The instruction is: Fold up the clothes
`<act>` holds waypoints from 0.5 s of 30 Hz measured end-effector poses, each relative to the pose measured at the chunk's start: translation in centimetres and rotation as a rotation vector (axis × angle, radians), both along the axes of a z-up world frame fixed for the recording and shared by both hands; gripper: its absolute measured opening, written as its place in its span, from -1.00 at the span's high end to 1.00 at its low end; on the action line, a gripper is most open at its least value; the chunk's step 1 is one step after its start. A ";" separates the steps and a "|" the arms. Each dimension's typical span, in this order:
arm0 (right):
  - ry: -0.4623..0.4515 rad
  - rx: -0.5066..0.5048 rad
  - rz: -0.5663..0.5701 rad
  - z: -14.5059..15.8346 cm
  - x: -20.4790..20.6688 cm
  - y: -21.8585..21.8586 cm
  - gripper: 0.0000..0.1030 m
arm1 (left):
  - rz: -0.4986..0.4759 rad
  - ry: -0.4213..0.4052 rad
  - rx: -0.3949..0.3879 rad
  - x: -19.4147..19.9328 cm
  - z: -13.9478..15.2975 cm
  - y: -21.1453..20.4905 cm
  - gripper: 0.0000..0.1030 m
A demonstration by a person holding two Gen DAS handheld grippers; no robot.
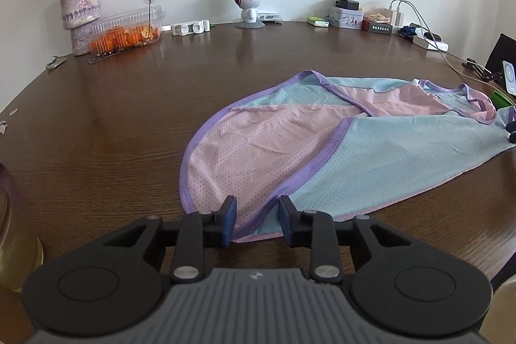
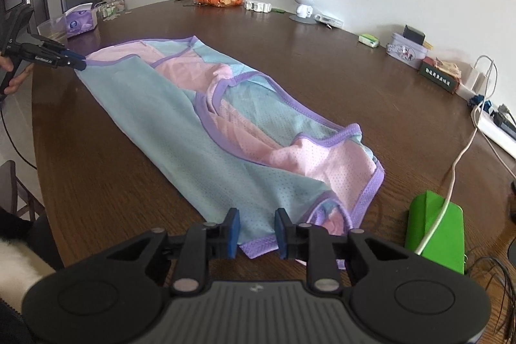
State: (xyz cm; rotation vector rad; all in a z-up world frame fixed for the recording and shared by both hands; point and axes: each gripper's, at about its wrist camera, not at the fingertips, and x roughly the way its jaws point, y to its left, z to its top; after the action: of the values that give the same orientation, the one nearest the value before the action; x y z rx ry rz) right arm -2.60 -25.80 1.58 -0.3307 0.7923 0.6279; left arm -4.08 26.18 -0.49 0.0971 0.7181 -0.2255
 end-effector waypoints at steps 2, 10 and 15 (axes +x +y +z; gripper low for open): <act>-0.048 0.058 0.030 2.1 0.0 -0.1 0.44 | -0.001 -0.037 -0.038 0.3 1.7 -0.3 0.19; -0.104 0.147 0.085 3.7 11.5 8.3 0.06 | -0.127 -0.081 -0.124 12.7 3.6 -6.5 -0.23; 0.024 0.104 0.034 0.8 17.3 12.3 0.35 | -0.161 0.027 -0.063 19.8 0.7 -8.6 -0.21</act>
State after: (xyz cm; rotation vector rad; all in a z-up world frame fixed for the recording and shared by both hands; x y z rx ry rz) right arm 14.68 -13.49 2.39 -0.2429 0.7752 0.7032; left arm 15.73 17.61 0.20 0.0917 0.7303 -0.4035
